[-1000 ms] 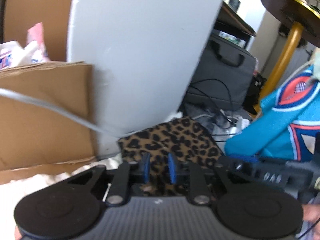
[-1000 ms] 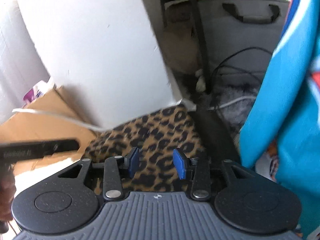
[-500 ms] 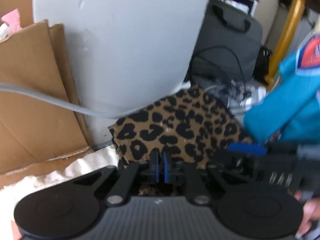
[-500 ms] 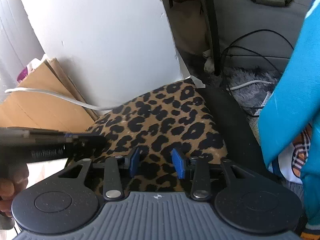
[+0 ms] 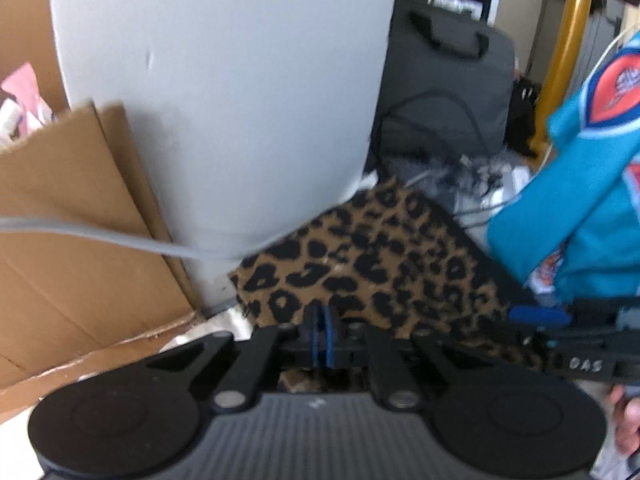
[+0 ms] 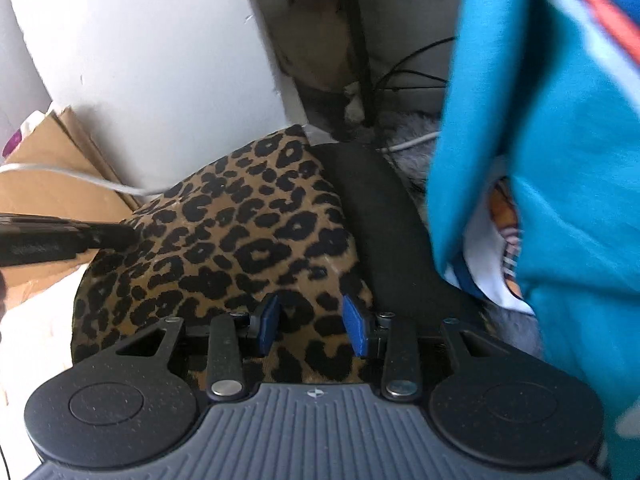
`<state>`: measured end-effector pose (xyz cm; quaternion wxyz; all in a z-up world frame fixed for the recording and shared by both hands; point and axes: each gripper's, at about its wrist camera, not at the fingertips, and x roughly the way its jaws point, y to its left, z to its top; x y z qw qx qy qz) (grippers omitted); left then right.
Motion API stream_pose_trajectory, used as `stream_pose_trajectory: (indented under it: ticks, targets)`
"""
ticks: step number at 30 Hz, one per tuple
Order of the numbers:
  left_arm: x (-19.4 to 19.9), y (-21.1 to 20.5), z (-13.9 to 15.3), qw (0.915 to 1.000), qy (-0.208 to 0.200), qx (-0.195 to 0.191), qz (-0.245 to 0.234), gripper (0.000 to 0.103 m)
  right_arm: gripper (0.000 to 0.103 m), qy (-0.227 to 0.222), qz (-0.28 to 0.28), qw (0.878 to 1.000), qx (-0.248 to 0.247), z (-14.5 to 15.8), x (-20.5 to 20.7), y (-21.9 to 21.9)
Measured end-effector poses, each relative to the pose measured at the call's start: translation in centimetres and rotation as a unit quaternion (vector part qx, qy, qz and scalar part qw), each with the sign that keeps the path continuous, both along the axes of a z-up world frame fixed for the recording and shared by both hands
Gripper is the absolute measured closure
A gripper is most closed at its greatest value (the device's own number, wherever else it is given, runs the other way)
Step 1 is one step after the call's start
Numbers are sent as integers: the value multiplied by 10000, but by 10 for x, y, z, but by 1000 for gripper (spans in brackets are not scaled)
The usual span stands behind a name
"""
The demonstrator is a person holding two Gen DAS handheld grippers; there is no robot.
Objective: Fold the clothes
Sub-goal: 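Lower the leopard-print garment with both tools onto the black garment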
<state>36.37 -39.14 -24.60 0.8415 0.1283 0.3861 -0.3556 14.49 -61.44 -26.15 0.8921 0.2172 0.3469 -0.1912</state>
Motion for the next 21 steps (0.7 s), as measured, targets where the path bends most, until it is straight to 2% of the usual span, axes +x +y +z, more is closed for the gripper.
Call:
stream_pose_trajectory:
  ticks: [3,5,14,18,21]
  targets:
    - [-12,1,2,9999,27,-72,-122,98,61,-393,-84,9989,226,8,-12,4]
    - [-18,1,-5,9999,24,-50,-158,98,61,-462,-17,9986,250,8,-12,13]
    - [-37,7,-34,9997,5,35,-253,96,61,-287,251,9985,381,-11,-14,44]
    - [-37,10,-37,9993,-9,2,-366,96,63,-184,246,9992,255,-19,-30,45]
    - [-40,4,-34,9988,-154,180,-437,96,68,-160,148,9994,259,-21,-47,41]
